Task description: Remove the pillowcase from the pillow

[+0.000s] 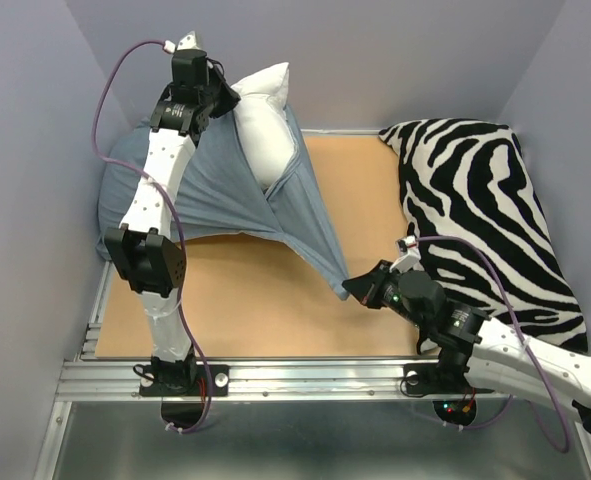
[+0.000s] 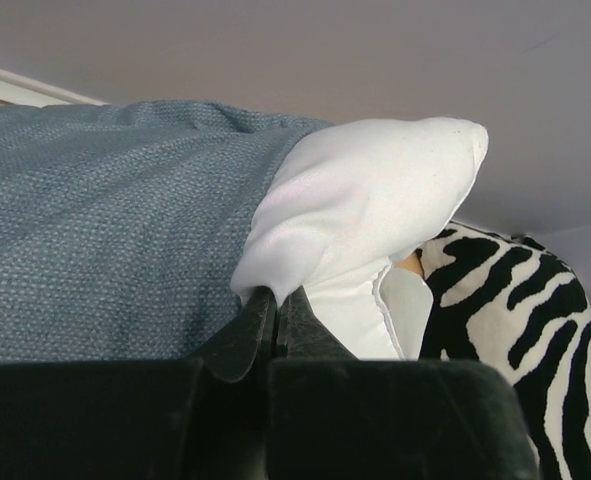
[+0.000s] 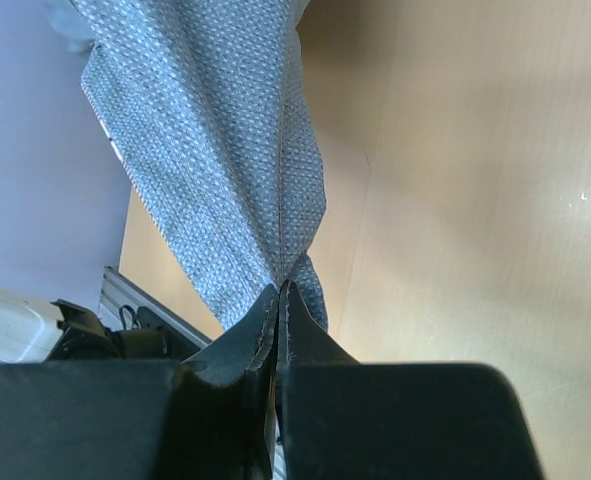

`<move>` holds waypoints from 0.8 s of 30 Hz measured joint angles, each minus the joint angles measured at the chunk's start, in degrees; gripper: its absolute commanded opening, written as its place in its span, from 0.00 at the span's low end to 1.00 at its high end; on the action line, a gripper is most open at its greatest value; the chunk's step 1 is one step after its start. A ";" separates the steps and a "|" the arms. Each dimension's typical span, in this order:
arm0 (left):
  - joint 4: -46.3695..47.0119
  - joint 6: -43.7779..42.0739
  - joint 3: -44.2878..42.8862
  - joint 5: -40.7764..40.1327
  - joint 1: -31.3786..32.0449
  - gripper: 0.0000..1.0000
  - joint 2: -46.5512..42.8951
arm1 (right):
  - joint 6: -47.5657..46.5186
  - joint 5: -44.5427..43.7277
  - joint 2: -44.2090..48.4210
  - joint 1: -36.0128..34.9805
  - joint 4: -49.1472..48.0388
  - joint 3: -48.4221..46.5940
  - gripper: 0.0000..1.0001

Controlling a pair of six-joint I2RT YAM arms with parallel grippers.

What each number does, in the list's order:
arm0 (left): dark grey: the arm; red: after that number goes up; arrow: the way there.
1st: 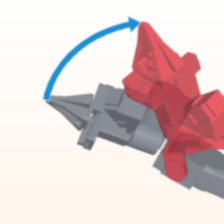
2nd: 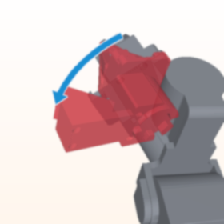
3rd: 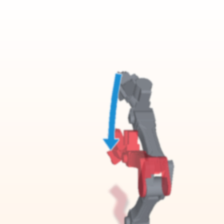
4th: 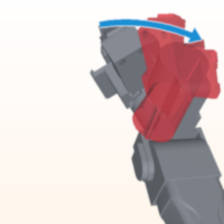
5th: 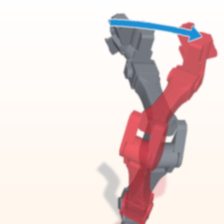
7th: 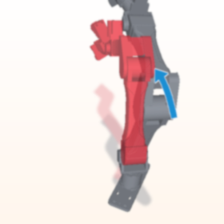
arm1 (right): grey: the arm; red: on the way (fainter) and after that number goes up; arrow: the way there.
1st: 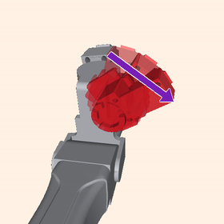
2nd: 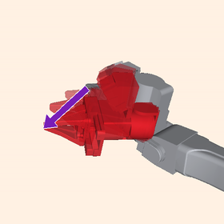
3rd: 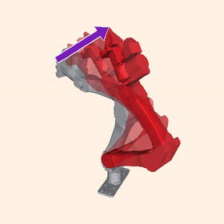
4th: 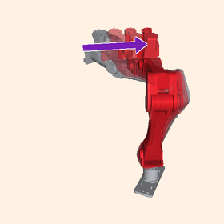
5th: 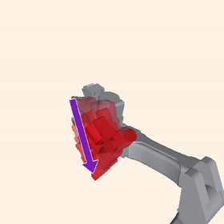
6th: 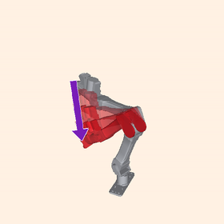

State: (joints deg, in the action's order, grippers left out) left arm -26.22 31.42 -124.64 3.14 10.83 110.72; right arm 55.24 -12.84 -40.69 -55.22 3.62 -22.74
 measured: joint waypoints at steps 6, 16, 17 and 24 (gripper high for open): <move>-2.51 0.96 -3.21 2.97 -2.14 0.00 2.03 | 0.11 -0.72 2.78 0.00 1.49 0.00 0.01; -4.11 2.69 -4.22 7.34 -4.07 0.00 3.78 | 0.70 -1.20 5.66 0.00 4.59 -0.04 0.00; -4.15 2.80 -4.22 8.00 -4.20 0.00 3.82 | 0.72 -1.31 5.79 0.00 5.03 -0.04 0.01; -4.92 3.45 -4.22 11.23 -5.73 0.00 4.20 | 0.79 -2.21 8.96 0.00 8.33 -0.81 0.01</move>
State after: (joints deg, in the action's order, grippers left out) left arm -31.14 34.87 -128.86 14.37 5.10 114.91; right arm 56.03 -15.05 -31.73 -55.22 11.94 -23.55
